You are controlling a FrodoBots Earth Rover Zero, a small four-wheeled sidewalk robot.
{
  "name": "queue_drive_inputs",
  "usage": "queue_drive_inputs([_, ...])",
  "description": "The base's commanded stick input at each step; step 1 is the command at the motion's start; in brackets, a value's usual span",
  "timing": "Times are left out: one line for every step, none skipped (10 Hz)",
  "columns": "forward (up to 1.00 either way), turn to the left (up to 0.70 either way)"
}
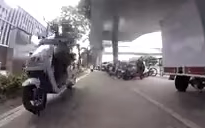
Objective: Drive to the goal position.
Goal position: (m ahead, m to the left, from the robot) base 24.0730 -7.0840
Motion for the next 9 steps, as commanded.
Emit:
queue_drive_inputs([0.7,0.0])
queue_drive_inputs([0.7,0.0])
queue_drive_inputs([0.7,0.0])
queue_drive_inputs([0.7,0.0])
queue_drive_inputs([0.7,0.0])
queue_drive_inputs([0.7,0.0])
queue_drive_inputs([0.7,0.0])
queue_drive_inputs([0.7,0.1])
queue_drive_inputs([0.7,0.14])
